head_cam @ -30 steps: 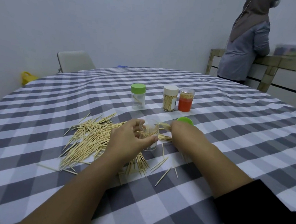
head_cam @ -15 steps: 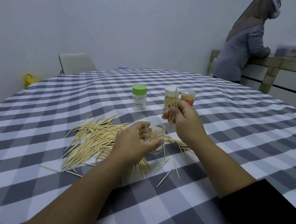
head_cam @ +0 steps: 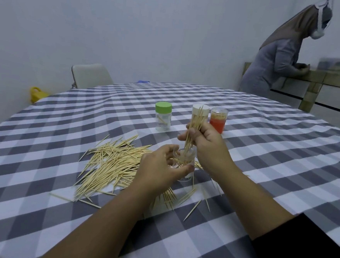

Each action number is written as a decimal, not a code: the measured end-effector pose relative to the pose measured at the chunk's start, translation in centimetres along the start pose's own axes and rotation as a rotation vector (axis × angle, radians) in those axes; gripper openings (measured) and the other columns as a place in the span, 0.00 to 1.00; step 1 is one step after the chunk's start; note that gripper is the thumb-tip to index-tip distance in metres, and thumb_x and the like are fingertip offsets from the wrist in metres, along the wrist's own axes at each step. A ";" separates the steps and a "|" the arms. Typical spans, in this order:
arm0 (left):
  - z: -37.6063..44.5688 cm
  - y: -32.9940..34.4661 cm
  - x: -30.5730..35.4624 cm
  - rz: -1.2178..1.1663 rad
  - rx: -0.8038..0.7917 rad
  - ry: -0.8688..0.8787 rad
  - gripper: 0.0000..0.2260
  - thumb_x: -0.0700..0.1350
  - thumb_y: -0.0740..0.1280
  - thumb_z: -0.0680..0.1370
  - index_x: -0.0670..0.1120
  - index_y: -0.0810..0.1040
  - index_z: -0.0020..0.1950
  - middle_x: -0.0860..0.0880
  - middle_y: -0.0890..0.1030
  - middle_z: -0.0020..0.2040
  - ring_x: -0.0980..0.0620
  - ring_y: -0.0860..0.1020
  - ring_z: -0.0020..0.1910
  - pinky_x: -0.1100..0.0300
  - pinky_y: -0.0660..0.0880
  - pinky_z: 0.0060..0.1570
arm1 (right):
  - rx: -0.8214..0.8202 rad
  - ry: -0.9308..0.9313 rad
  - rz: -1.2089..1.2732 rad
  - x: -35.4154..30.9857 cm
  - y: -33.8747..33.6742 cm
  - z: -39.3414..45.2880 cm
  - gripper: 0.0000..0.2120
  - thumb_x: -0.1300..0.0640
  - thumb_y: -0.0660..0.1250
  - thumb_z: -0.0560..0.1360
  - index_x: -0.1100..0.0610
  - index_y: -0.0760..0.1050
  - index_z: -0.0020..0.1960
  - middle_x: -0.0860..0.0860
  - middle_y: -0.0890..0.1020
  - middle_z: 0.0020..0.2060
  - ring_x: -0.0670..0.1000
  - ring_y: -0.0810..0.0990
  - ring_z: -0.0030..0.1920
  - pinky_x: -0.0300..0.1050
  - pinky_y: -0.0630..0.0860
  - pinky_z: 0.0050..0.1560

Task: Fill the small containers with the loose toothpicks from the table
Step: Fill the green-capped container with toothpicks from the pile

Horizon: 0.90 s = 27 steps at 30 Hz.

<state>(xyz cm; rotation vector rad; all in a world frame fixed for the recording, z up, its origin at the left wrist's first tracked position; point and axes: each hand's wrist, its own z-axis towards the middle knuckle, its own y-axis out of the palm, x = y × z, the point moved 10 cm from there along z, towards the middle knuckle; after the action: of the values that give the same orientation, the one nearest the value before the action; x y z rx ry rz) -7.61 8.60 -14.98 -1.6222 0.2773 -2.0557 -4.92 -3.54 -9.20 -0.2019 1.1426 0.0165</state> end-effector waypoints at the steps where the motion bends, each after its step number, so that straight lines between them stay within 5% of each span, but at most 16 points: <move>1: 0.0 -0.1 0.1 -0.006 0.000 0.006 0.36 0.61 0.76 0.60 0.51 0.74 0.65 0.54 0.83 0.52 0.59 0.81 0.50 0.53 0.80 0.52 | -0.019 0.023 -0.006 0.4 0.2 -0.2 0.11 0.59 0.56 0.81 0.49 0.72 0.44 0.48 0.82 0.41 0.49 0.81 0.47 0.49 0.78 0.52; 4: 0.1 -0.3 0.0 -0.009 0.008 0.012 0.38 0.63 0.73 0.58 0.48 0.75 0.65 0.54 0.84 0.50 0.59 0.82 0.48 0.53 0.80 0.51 | -0.079 0.086 0.025 1.3 1.1 -0.6 0.08 0.59 0.56 0.81 0.51 0.72 0.47 0.46 0.81 0.41 0.44 0.80 0.40 0.38 0.79 0.40; 14: 0.4 -0.5 -0.3 0.044 0.013 0.024 0.32 0.53 0.78 0.65 0.48 0.74 0.67 0.52 0.82 0.56 0.60 0.80 0.52 0.58 0.78 0.54 | -0.074 0.065 -0.002 2.0 1.2 -0.6 0.10 0.55 0.56 0.82 0.42 0.70 0.58 0.45 0.80 0.49 0.42 0.77 0.54 0.43 0.77 0.54; 17: 0.3 -0.7 0.0 0.150 -0.013 0.015 0.35 0.62 0.75 0.64 0.53 0.72 0.68 0.54 0.82 0.56 0.59 0.79 0.54 0.56 0.74 0.60 | -0.148 0.050 -0.095 1.9 1.8 -0.8 0.13 0.55 0.56 0.81 0.47 0.72 0.64 0.44 0.76 0.57 0.43 0.73 0.59 0.41 0.72 0.61; 19: 0.1 -0.9 0.4 0.303 -0.061 0.010 0.37 0.69 0.68 0.62 0.59 0.70 0.69 0.59 0.80 0.57 0.57 0.73 0.60 0.56 0.63 0.68 | -0.223 0.012 -0.252 1.9 2.6 -1.1 0.15 0.54 0.56 0.82 0.52 0.72 0.66 0.44 0.73 0.57 0.42 0.71 0.58 0.35 0.69 0.58; 22: -0.4 -2.1 1.1 0.378 -0.106 -0.018 0.28 0.59 0.67 0.73 0.61 0.65 0.72 0.59 0.74 0.60 0.60 0.62 0.61 0.57 0.50 0.68 | -0.227 -0.008 -0.303 1.8 2.6 -1.3 0.16 0.53 0.56 0.81 0.54 0.72 0.67 0.44 0.72 0.56 0.42 0.71 0.58 0.35 0.66 0.59; 25: -0.5 -3.6 0.7 0.375 -0.099 -0.090 0.25 0.50 0.64 0.76 0.59 0.63 0.73 0.54 0.71 0.68 0.55 0.60 0.65 0.53 0.49 0.71 | -0.297 0.012 -0.293 2.1 3.0 -1.6 0.19 0.51 0.61 0.79 0.50 0.69 0.69 0.43 0.71 0.59 0.42 0.71 0.59 0.38 0.68 0.60; 27: -0.4 -4.0 0.0 0.423 -0.117 -0.142 0.25 0.49 0.63 0.77 0.58 0.63 0.74 0.50 0.76 0.63 0.51 0.61 0.66 0.53 0.48 0.71 | -0.350 0.037 -0.318 2.4 3.2 -1.8 0.24 0.52 0.66 0.77 0.46 0.65 0.71 0.44 0.70 0.61 0.44 0.73 0.58 0.38 0.72 0.57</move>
<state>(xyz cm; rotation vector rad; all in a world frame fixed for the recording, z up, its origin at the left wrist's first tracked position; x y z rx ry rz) -9.05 11.93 -13.35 -1.6035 0.6407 -1.6249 -5.87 -0.96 -12.58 -0.6955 1.1282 -0.0692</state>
